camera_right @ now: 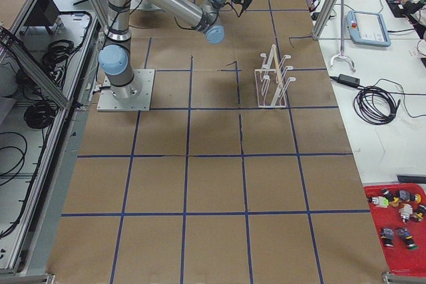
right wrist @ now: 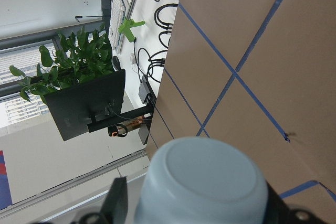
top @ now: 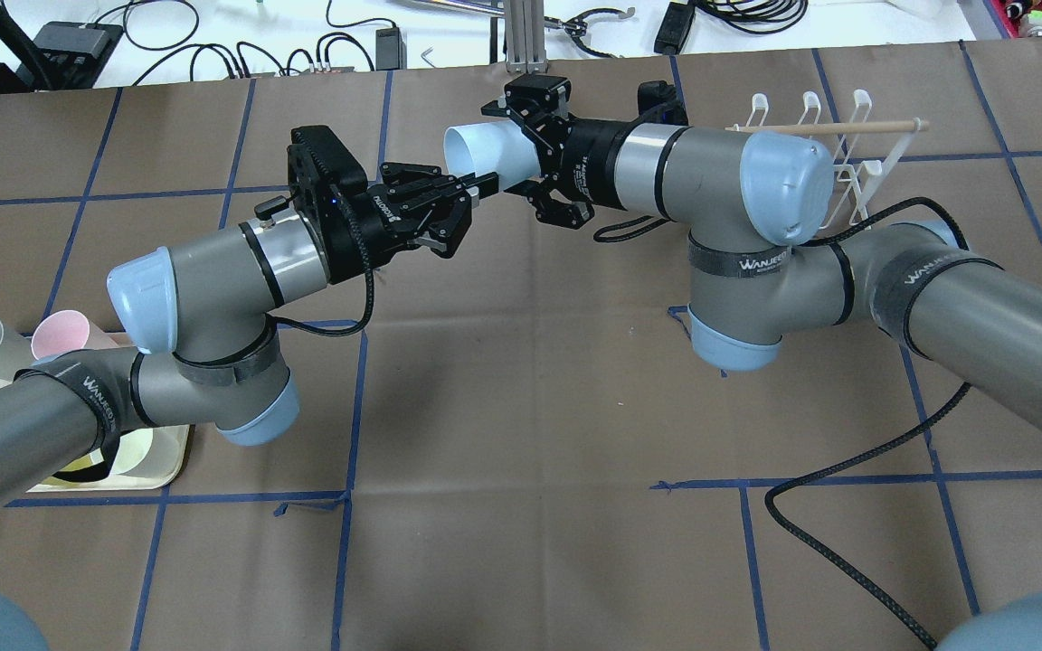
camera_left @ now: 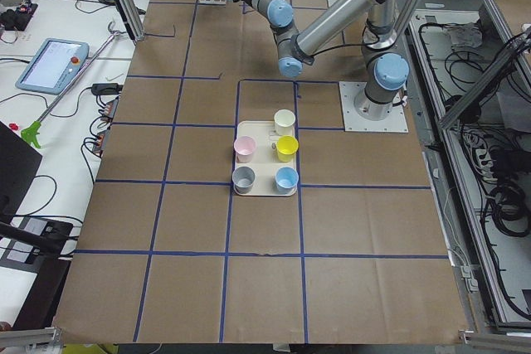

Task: Transfer IKEA cup to right arm and place on rack

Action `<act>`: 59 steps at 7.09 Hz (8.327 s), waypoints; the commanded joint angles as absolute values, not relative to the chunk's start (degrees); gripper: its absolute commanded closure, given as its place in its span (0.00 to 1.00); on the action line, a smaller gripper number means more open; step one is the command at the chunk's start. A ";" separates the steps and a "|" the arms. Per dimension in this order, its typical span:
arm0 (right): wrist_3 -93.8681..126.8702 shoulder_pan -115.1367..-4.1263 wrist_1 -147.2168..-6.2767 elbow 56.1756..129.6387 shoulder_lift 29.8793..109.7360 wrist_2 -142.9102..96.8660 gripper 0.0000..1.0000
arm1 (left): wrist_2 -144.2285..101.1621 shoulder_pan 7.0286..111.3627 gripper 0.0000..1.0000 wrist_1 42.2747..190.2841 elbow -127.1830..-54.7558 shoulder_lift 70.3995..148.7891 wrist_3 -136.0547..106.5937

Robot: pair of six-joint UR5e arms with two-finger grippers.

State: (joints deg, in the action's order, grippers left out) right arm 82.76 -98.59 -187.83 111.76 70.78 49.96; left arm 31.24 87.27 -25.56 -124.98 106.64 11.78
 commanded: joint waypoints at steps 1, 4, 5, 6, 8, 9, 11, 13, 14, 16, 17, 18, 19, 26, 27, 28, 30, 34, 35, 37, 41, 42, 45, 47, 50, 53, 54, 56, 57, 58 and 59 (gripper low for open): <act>82.62 -98.61 -187.82 111.71 70.75 49.13 0.60 | 31.20 87.28 0.95 -25.58 -124.98 106.44 11.78; 82.62 -98.61 -187.82 111.71 70.75 49.04 0.62 | 31.29 87.28 0.59 -25.66 -124.63 106.53 10.56; 82.62 -98.53 -187.82 111.71 70.84 49.13 0.62 | 31.46 87.28 0.35 -25.75 -124.63 106.96 10.63; 82.62 -98.53 -187.82 111.71 70.84 49.04 0.62 | 32.60 87.28 0.22 -25.75 -124.54 107.05 10.63; 82.44 -98.44 -187.82 111.53 70.84 49.13 0.64 | 32.70 87.19 0.04 -26.19 -124.54 106.62 10.64; 82.35 -98.35 -187.82 110.84 70.49 49.13 0.64 | 32.70 86.67 0.02 -26.19 -124.45 106.26 10.55; 81.83 -97.65 -187.65 110.13 70.05 49.39 0.64 | 32.26 80.20 0.02 -26.54 -124.89 105.38 10.55; 76.05 -94.76 -187.47 110.13 69.78 49.31 0.64 | 32.60 74.90 0.02 -26.37 -124.37 106.51 10.81; 71.50 -92.22 -187.38 109.95 70.31 49.74 0.69 | 34.70 74.88 0.02 -24.89 -124.19 106.87 10.81; 52.40 -87.73 -187.12 108.81 70.49 50.27 0.73 | 52.21 75.67 0.02 -14.41 -119.83 107.14 10.46; 39.51 -86.50 -186.68 108.03 70.49 52.27 0.82 | 56.64 76.46 0.01 -5.36 -115.10 106.96 10.46; 26.32 -85.61 -186.59 107.41 70.40 58.04 0.83 | 61.82 78.38 0.01 4.04 -110.18 106.70 10.37; 13.75 -84.74 -186.59 106.97 70.14 65.84 0.84 | 70.49 81.01 0.01 14.75 -105.34 106.18 10.28; -14.50 -79.64 -187.30 101.51 61.27 71.28 0.84 | 88.85 85.69 0.01 84.57 -89.23 93.53 -0.44; -14.59 -79.19 -187.21 101.51 60.91 71.37 0.84 | 91.12 85.69 0.01 89.60 -87.03 93.34 -0.44; -14.59 -79.19 -187.29 101.51 60.21 71.37 0.84 | 91.23 85.61 0.01 90.17 -88.32 92.47 -0.44; -14.50 -79.19 -187.82 101.60 58.98 71.45 0.83 | 91.49 84.12 0.01 91.05 -90.69 90.71 1.31; -13.97 -79.28 -188.26 101.51 58.54 70.84 0.01 | 91.14 61.58 0.01 88.09 -106.39 80.88 25.44; -13.97 -79.28 -188.00 101.51 58.54 71.01 0.00 | 91.23 58.22 0.01 85.80 -109.92 79.29 29.66; -13.80 -79.36 -188.08 99.77 59.06 70.15 0.00 | 91.14 56.08 0.01 78.79 -116.78 78.75 31.82; -7.78 -82.52 -187.39 97.47 60.72 68.92 0.00 | 91.14 56.25 0.03 62.62 -129.60 81.56 31.99; -0.34 -84.01 -187.38 97.56 61.95 66.38 0.00 | 91.14 56.25 0.03 59.01 -132.07 82.61 32.08; 30.48 -90.68 -188.60 103.51 67.92 66.09 0.00 | 91.23 56.34 0.04 54.85 -133.15 87.35 32.17; 50.46 -93.85 -200.06 108.26 68.73 66.35 0.00 | 95.59 56.42 0.15 54.84 -133.07 87.37 32.26; 68.77 -96.50 -203.62 113.98 69.26 67.06 0.00 | 95.80 56.43 0.95 55.19 -132.89 87.10 32.69; 75.39 -96.59 -204.17 115.75 69.26 67.15 0.00 | 95.45 56.95 1.00 55.54 -129.31 86.23 32.70; 75.67 -96.59 -204.08 115.84 69.17 67.15 0.00 | 93.45 58.26 1.00 56.42 -126.33 85.61 32.26; 75.76 -96.68 -204.08 115.84 69.26 67.41 0.00 | 92.81 63.43 1.00 64.99 -116.69 83.94 29.98; 75.76 -96.68 -204.00 115.84 69.34 67.59 0.00 | 92.81 65.20 1.00 70.96 -109.15 84.72 29.88; 75.85 -97.55 -204.08 115.84 69.35 69.24 0.00 | 89.94 65.39 1.00 77.28 -101.33 85.60 30.23; 75.85 -99.04 -204.08 115.84 69.35 71.61 0.00 | 84.95 65.39 1.00 78.65 -96.29 87.52 30.67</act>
State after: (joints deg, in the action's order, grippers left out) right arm 75.81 -97.65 -204.06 115.84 69.33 69.29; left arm 89.60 65.01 74.75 -103.62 85.76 30.29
